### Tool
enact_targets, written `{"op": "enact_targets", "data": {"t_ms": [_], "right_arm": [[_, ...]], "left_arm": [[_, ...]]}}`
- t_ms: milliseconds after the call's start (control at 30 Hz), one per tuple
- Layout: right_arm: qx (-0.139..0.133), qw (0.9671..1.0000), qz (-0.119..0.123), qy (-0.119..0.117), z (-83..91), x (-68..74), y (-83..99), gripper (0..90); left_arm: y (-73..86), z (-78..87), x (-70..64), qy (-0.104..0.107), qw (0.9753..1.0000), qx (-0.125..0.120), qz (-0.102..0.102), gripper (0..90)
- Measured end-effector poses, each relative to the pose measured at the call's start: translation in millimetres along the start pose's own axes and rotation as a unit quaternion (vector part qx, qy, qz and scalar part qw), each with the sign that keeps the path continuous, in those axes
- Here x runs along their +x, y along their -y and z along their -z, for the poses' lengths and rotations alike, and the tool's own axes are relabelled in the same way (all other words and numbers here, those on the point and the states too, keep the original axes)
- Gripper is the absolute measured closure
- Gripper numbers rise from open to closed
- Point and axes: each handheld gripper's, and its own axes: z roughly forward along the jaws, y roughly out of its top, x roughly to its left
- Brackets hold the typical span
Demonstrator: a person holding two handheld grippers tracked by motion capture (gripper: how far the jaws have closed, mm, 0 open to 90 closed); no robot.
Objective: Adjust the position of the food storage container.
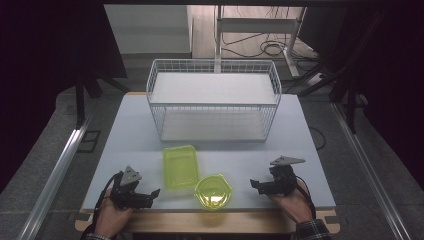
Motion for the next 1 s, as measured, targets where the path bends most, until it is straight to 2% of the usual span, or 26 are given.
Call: {"op": "enact_targets", "data": {"t_ms": [133,233,333,500,633,700,733,767,800,867,1000], "right_arm": [[0.003,1.0000,0.002,0.002,0.4,1.0,-0.8,12.2],[0.006,0.9999,0.007,0.003,0.6,3.9,-1.9,16.3],[0.006,0.9999,0.009,-0.001,-0.1,4.4,-2.2,20.8],[-0.001,0.9999,0.013,0.006,0.3,5.3,-3.0,24.3],[-0.009,0.9997,0.022,-0.002,2.1,7.5,-5.2,29.7],[-0.008,0.9995,0.028,-0.012,2.7,9.5,-6.4,34.2],[-0.006,0.9992,0.036,-0.019,3.2,12.4,-7.5,39.2],[-0.006,0.9992,0.036,-0.019,3.2,12.4,-7.5,39.2],[-0.003,0.9986,0.047,-0.024,3.7,15.0,-8.4,45.3],[0.000,0.9981,0.055,-0.027,4.1,17.3,-9.1,48.4],[0.004,0.9966,0.076,-0.032,5.6,24.2,-12.2,63.8]], "left_arm": [[0.3,0.1,0.3,-0.003,1.0000,-0.006,0.001,3.3],[0.9,-0.7,1.3,-0.004,0.9997,-0.014,-0.017,4.2],[1.1,-0.1,2.7,-0.009,0.9995,-0.016,-0.025,4.4],[0.7,0.8,4.2,-0.007,0.9997,-0.016,-0.017,5.3],[0.5,0.9,4.3,-0.006,0.9997,-0.015,-0.016,5.4],[0.7,0.6,4.2,-0.003,0.9997,-0.016,-0.016,5.4],[0.9,0.4,4.0,-0.003,0.9997,-0.018,-0.018,5.5],[0.9,0.4,4.0,-0.003,0.9997,-0.018,-0.018,5.4],[0.9,0.4,4.0,-0.003,0.9996,-0.019,-0.019,5.4],[1.0,0.4,4.0,-0.001,0.9995,-0.023,-0.020,5.3],[1.2,0.1,3.8,0.001,0.9995,-0.024,-0.023,5.3]]}}
